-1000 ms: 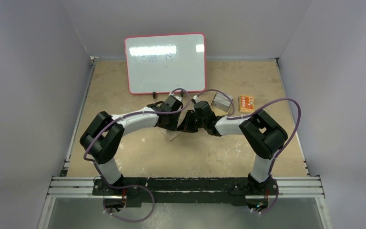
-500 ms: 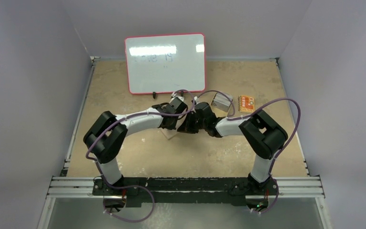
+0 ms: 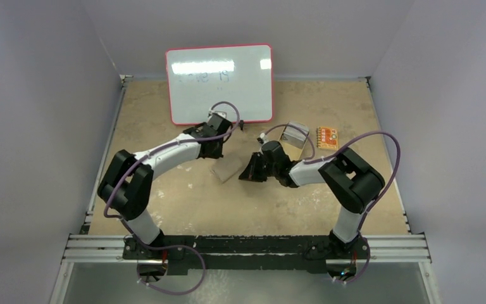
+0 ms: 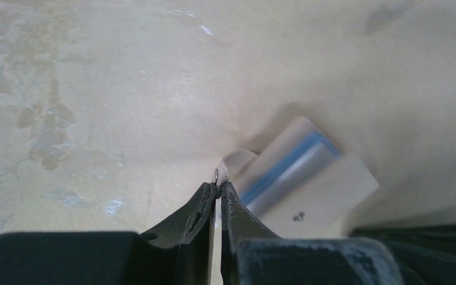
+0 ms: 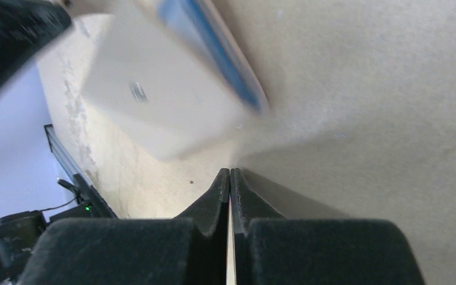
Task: Put the credit cards into the card holder
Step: Open the card holder at the center of the board.
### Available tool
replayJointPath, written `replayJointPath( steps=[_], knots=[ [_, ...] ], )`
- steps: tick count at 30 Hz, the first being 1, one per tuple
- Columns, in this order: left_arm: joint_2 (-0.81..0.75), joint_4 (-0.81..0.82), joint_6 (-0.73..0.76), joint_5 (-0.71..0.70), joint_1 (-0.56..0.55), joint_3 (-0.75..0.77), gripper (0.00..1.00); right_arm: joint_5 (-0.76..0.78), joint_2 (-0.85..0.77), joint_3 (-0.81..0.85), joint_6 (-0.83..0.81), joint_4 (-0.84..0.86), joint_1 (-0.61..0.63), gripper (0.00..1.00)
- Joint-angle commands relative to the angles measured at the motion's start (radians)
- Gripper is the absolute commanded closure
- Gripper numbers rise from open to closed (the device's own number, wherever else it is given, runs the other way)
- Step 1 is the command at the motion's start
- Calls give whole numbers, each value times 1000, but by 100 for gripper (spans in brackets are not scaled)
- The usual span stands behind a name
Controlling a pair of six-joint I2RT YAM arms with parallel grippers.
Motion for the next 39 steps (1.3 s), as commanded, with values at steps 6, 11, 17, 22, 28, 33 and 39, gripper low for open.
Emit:
replayJointPath(
  steps=[6,11,17,22,28,33,39],
  knots=[
    [-47,-3,-67,129,164,7,80,80,-131,5,-96,-149,-1,99],
    [-73,-24,-102,175,165,-14,69,108,-213,38,-152,-193,-1,84],
    [-184,19,-116,217,165,-54,62,120,-277,64,-184,-208,0,70],
    [-133,-29,-55,148,165,-29,57,134,-301,80,-193,-208,-1,65],
    [-49,10,-38,180,164,-29,56,156,-325,80,-203,-199,-1,60],
    [-10,59,-44,143,157,-48,54,178,-357,50,-228,-205,0,59],
    [58,72,-25,138,149,-29,51,205,-415,4,-235,-194,1,59]
  ],
)
